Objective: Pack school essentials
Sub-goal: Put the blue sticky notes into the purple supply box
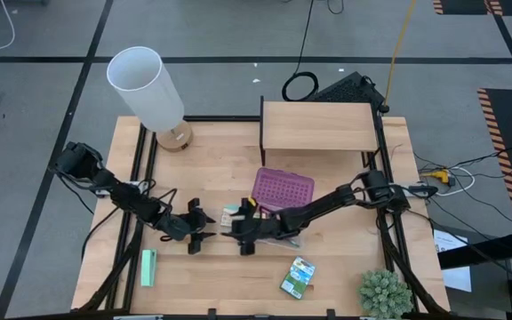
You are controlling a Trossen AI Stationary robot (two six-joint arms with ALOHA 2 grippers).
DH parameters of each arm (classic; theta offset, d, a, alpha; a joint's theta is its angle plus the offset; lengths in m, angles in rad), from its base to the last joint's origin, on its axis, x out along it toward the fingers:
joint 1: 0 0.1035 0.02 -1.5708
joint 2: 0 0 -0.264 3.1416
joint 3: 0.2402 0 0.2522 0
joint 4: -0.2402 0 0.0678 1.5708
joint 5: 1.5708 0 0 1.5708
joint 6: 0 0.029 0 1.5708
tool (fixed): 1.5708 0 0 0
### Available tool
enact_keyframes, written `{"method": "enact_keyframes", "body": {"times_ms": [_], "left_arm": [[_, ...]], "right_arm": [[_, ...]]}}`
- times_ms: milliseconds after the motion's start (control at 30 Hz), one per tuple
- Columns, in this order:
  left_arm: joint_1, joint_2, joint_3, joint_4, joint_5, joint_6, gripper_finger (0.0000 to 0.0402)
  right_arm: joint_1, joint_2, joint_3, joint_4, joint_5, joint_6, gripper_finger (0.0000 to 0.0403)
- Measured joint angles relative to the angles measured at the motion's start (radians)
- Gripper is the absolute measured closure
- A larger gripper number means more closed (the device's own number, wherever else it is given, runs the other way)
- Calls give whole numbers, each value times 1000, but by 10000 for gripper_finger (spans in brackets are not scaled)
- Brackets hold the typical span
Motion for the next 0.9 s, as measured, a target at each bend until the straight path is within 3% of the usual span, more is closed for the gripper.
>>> {"method": "enact_keyframes", "body": {"times_ms": [233, 400, 600, 900], "left_arm": [[1, 0, 0, -1, -5, 9, 195], [3, 0, 0, -1, -13, 13, 195], [18, 0, 0, 0, -14, 15, 195], [16, 0, 0, -3, -14, 8, 195]], "right_arm": [[-9, 13, 34, -87, -12, 29, 84], [-10, 14, 61, -132, -40, 31, 89], [-26, 12, 272, -409, -46, 91, 90], [-46, 77, 284, -397, -135, 95, 90]]}}
